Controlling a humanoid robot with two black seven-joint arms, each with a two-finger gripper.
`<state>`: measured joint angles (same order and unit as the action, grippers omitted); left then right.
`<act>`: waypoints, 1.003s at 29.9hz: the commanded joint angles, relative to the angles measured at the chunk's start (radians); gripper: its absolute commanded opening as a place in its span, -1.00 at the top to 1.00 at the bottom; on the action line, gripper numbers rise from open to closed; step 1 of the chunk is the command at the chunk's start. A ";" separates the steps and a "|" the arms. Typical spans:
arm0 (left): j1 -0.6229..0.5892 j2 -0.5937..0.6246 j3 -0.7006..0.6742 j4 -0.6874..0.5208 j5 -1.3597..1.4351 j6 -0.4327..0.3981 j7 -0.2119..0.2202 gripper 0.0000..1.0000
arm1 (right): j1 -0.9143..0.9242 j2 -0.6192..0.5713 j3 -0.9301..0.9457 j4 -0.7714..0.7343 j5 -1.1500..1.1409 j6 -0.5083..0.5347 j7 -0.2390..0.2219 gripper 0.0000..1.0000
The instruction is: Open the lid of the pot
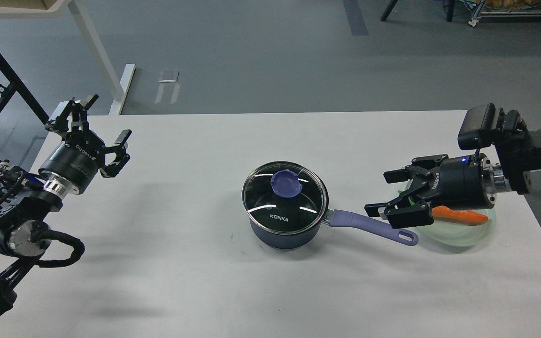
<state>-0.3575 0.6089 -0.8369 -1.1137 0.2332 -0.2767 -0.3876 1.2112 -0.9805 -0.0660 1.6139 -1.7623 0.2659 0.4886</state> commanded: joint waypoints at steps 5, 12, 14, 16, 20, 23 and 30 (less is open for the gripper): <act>0.000 0.005 -0.001 -0.009 0.000 0.004 -0.001 -0.99 | 0.022 0.086 -0.103 -0.020 -0.114 -0.019 0.000 -0.98; 0.000 0.005 -0.001 -0.017 0.000 0.004 -0.001 -0.99 | 0.034 0.183 -0.158 -0.127 -0.135 -0.021 0.000 -0.96; 0.000 0.006 -0.001 -0.023 0.000 0.004 0.001 -0.99 | 0.036 0.195 -0.169 -0.135 -0.134 -0.021 0.000 -0.94; 0.000 0.011 -0.001 -0.024 0.000 0.004 -0.001 -0.99 | 0.036 0.197 -0.181 -0.135 -0.135 -0.021 0.000 -0.92; 0.000 0.011 -0.001 -0.024 0.000 0.004 -0.001 -0.98 | 0.036 0.197 -0.201 -0.147 -0.140 -0.021 0.000 -0.85; 0.000 0.011 -0.001 -0.024 0.000 0.004 -0.001 -0.99 | 0.034 0.197 -0.207 -0.158 -0.163 -0.022 0.000 -0.77; 0.000 0.011 -0.001 -0.031 0.000 0.004 -0.001 -0.98 | 0.034 0.197 -0.218 -0.164 -0.177 -0.022 0.000 -0.31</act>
<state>-0.3575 0.6203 -0.8376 -1.1396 0.2318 -0.2729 -0.3880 1.2462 -0.7839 -0.2807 1.4537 -1.9375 0.2439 0.4886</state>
